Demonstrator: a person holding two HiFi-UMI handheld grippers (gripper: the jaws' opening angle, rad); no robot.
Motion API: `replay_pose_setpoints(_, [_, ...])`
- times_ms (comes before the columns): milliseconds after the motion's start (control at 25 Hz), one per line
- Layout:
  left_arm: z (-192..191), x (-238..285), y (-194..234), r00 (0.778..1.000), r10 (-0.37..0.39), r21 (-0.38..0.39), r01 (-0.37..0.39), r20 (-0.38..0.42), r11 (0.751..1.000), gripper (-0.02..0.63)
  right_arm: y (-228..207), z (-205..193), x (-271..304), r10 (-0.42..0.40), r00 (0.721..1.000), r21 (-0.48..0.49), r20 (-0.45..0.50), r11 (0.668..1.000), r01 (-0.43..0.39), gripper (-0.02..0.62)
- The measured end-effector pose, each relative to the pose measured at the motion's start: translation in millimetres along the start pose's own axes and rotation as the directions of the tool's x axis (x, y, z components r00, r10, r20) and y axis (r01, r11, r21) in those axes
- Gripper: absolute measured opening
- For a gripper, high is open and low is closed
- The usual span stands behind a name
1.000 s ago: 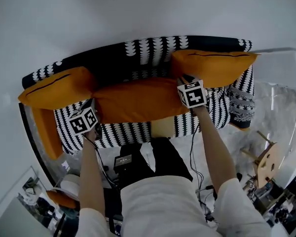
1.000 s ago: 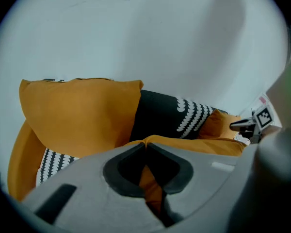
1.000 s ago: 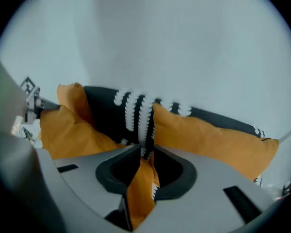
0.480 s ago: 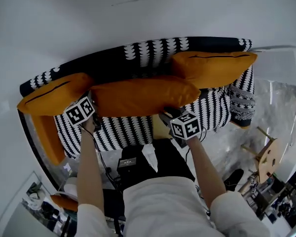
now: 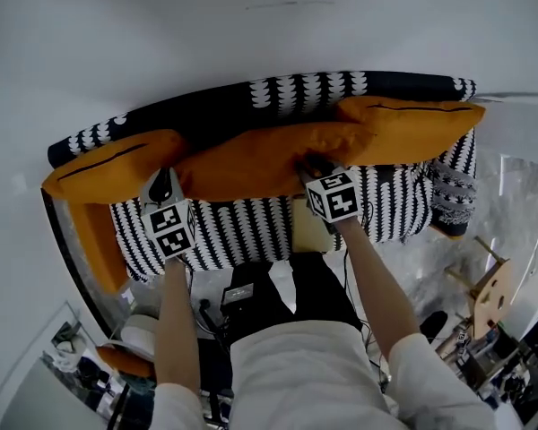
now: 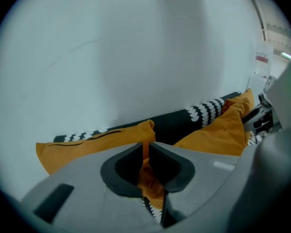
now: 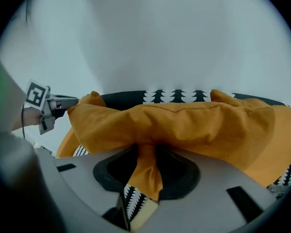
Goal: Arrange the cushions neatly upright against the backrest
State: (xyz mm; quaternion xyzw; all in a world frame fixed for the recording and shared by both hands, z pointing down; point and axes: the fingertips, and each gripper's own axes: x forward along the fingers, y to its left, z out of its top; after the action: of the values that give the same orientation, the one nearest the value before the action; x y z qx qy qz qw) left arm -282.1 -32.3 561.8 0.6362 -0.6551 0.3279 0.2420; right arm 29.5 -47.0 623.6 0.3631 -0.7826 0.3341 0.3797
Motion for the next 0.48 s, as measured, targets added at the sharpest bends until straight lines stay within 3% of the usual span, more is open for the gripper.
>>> replay_pose_setpoints(80, [4,-12,3,0.996,0.076,-0.016,-0.075,0.054,0.997,0.049,-3,10,9,-0.019,1.0,-0.017,0.005,1.0,0.019,0.109])
replay_pose_setpoints(160, [-4,-18,2,0.993,0.107,-0.063,-0.103,0.05,0.993,0.048,-10,18,17,-0.032,0.999,-0.027,0.003,0.999,0.032,0.109])
replay_pose_setpoints(360, [-37,8,-9,0.997,0.041,-0.145,-0.05,-0.059,0.988,0.048,-33,25,32,-0.081,0.997,0.011,-0.013,0.997,0.081,0.096])
replay_pose_setpoints(480, [-31,15,-7,0.996,0.075,-0.262,-0.087,-0.055,0.961,0.048,-49,27,33,-0.124,0.992,0.002,0.009,0.992,0.124,0.055])
